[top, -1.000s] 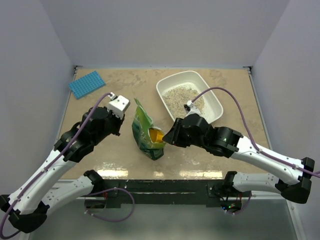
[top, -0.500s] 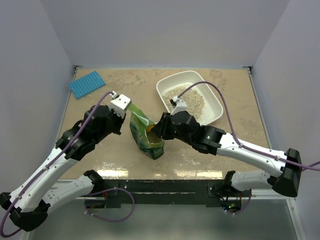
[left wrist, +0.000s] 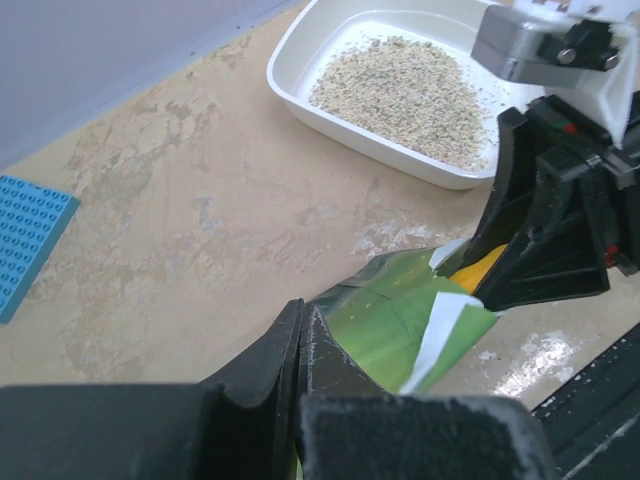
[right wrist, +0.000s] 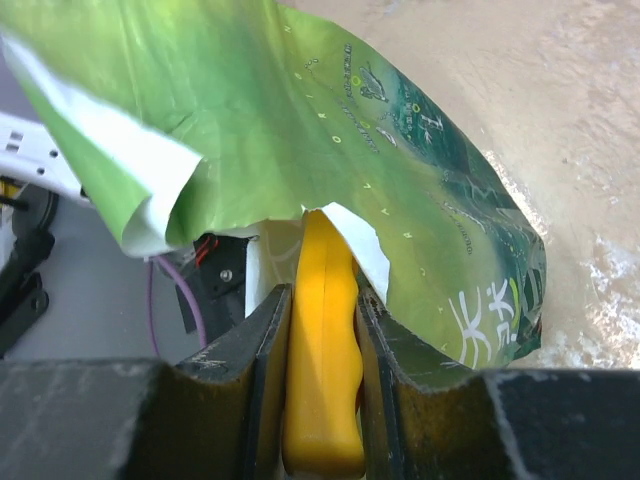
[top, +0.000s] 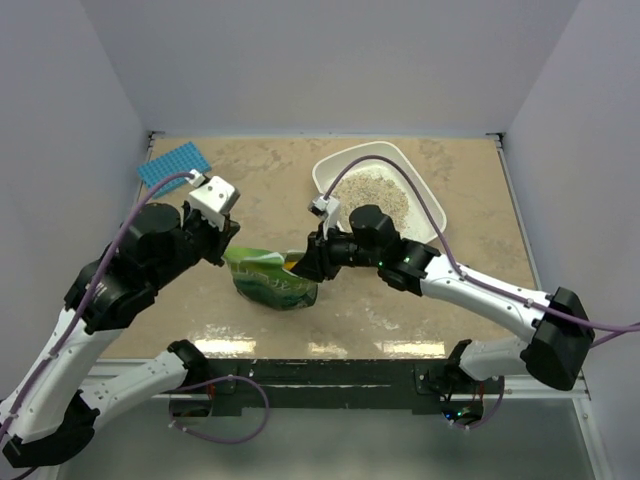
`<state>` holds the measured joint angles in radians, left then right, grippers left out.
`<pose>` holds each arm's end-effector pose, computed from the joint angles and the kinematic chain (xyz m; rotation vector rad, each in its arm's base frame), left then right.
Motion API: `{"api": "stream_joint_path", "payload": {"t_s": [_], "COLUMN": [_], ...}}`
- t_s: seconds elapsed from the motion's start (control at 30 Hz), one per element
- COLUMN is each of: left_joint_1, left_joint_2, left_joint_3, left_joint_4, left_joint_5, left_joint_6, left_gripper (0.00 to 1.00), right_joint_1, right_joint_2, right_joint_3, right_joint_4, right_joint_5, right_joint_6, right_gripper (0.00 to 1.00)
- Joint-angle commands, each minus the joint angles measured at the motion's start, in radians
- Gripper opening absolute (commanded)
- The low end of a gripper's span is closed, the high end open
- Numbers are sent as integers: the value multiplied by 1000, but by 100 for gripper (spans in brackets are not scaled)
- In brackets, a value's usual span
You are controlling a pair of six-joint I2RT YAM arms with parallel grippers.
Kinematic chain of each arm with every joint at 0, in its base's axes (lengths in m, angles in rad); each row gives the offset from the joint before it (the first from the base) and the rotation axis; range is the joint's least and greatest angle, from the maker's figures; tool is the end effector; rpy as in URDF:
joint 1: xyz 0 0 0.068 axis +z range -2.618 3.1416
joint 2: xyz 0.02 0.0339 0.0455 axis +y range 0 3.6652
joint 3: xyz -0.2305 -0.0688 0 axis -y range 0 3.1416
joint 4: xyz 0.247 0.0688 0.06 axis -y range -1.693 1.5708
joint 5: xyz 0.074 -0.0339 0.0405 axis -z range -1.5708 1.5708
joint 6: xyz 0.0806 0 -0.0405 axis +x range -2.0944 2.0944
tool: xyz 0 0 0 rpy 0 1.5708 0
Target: Fill the litter box with clean litter
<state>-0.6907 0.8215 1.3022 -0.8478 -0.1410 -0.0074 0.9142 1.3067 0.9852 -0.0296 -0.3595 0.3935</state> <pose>0.1597 -0.1173 0.3945 0.5630 1.8650 -0.3280 0.1933 0.2973 0.2635 -0.7910 1.9429 1.1845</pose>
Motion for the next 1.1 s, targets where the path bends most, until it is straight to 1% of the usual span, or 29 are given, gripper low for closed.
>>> {"api": "stream_joint_path", "payload": {"t_s": [0.0,0.03,0.1,0.13,0.27,0.3,0.33,0.37,0.4,0.47,0.53,0.63,0.67,0.73,0.87,1.07], "left_joint_1": [-6,-6,-4,-13,-27,-27,-35,-38,-36,-41,-41,-41,-41,-41,-41,-41], "left_joint_2": [16,31,42,38,21,12,-7,-15,-19,-13,1,37,47,64,93,153], "left_joint_3": [97,106,115,109,144,146,140,138,135,124,105,95,94,82,71,71], "left_joint_4": [-98,-141,-177,-186,-185,-183,-183,-185,-189,-194,-185,-172,-168,-148,-126,-139], "left_joint_5": [102,109,136,136,276,353,388,411,423,411,383,319,296,290,222,207], "left_joint_6": [36,50,112,125,205,222,237,266,274,293,311,331,339,369,420,468], "left_gripper": [5,12,25,30,39,51,57,67,70,78,82,90,99,100,100,100], "right_joint_1": [-37,-49,-74,-80,-112,-115,-118,-121,-121,-123,-123,-123,-123,-124,-123,-123], "right_joint_2": [-27,-32,-49,-53,-106,-127,-138,-148,-162,-193,-211,-228,-231,-234,-221,-216], "right_joint_3": [63,70,76,82,64,61,53,46,40,17,-2,-14,-17,-19,-11,-20], "right_joint_4": [33,-14,-53,-106,-173,-188,-217,-223,-227,-225,-224,-222,-220,-214,-214,-214], "right_joint_5": [-190,-193,-187,-187,-173,-168,-167,-170,-173,-177,-186,-193,-193,-199,-199,-196], "right_joint_6": [-128,-148,-163,-194,-206,-211,-226,-228,-228,-229,-232,-239,-240,-239,-229,-208], "right_gripper": [0,0,0,0,0,0,0,0,0,0,0,0,0,0,0,0]}}
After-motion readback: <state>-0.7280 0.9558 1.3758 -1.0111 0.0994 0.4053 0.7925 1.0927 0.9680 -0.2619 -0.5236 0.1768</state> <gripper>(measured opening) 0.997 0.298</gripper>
